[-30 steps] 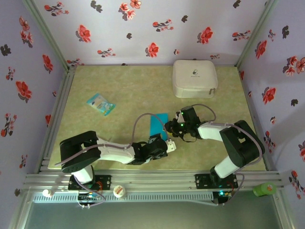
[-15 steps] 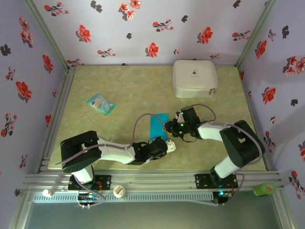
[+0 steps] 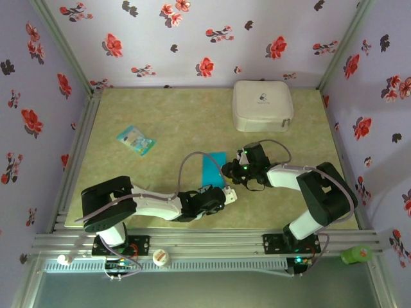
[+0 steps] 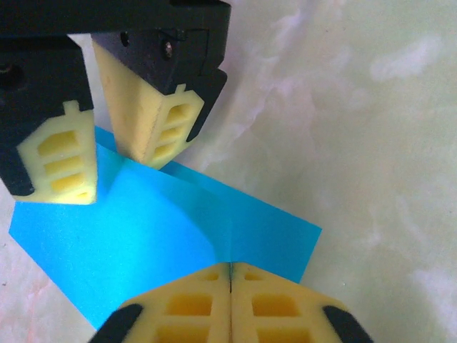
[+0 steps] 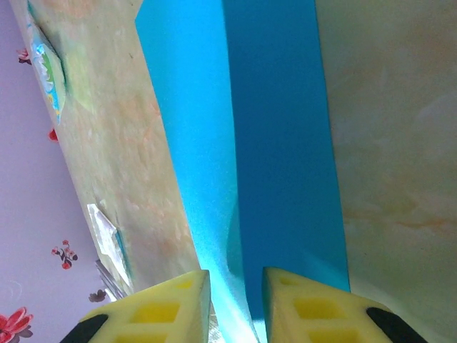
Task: Fold a paper plane with a square sheet of paper (pick it up from the middle)
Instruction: Fold the triangle a second time at the center of the table.
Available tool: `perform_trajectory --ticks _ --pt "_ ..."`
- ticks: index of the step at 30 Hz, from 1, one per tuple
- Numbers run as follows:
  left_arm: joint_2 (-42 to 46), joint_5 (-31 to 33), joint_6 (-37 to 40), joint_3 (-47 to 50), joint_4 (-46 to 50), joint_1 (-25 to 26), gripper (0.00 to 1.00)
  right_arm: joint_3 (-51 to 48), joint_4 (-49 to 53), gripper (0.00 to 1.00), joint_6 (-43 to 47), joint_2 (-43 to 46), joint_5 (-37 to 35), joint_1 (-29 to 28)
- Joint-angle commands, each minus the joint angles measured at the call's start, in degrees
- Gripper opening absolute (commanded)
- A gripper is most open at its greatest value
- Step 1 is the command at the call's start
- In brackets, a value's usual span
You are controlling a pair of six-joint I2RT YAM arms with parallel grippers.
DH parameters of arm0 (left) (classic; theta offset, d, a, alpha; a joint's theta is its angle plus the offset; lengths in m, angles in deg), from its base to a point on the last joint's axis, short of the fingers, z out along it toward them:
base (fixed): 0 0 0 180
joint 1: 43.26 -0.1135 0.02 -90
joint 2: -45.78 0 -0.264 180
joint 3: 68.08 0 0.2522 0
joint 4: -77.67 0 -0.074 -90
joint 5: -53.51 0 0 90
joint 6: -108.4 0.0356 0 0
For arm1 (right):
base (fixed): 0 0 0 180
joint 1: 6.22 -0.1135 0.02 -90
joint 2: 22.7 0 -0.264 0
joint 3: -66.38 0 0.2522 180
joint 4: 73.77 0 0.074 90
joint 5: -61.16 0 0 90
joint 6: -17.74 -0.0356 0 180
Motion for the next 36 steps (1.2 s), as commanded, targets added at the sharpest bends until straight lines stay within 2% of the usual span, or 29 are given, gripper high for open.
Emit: perform_trajectory --ticks 1,4,7,12,15,17,21,26,29,36 --pt "1.87 0.30 -1.83 0.37 -0.14 -0.43 0.03 0.50 0.96 0.26 0.75 1.29 -1.19 0.41" --pt "2.73 -0.12 -3.36 0.72 -0.24 -1.15 0.00 0.49 1.61 0.28 1.12 1.73 -1.74 0.43" --pt "4.72 -3.92 -8.52 0.66 1.41 -3.51 0.00 0.72 4.80 0.34 2.71 3.72 -3.97 0.52" --pt "8.07 -12.67 -17.00 0.23 4.73 -8.83 0.00 1.91 17.64 0.44 9.72 11.11 -15.05 0.61" --pt "8.28 -17.84 -19.93 -0.36 6.02 -11.44 0.00 0.88 21.60 0.45 11.90 16.12 -20.42 0.70" --pt "7.98 -21.16 -21.79 -0.99 6.81 -13.12 0.00 -0.14 21.93 0.44 12.91 19.19 -21.45 0.78" --pt "7.20 -24.77 -24.60 -2.43 8.47 -15.04 0.00 -1.93 23.19 0.36 13.57 23.64 -20.35 0.87" --pt "6.37 -26.98 -28.48 -3.23 8.50 -16.48 0.00 -2.91 21.44 0.16 12.02 22.90 -12.58 0.77" --pt "5.58 -28.04 -31.16 -3.57 7.62 -16.77 0.00 -4.13 19.40 0.09 10.19 21.66 -10.60 0.56" --pt "3.29 -30.27 -39.90 -2.85 1.11 -16.68 0.00 -7.21 13.97 0.03 6.00 20.21 -8.59 -0.30"
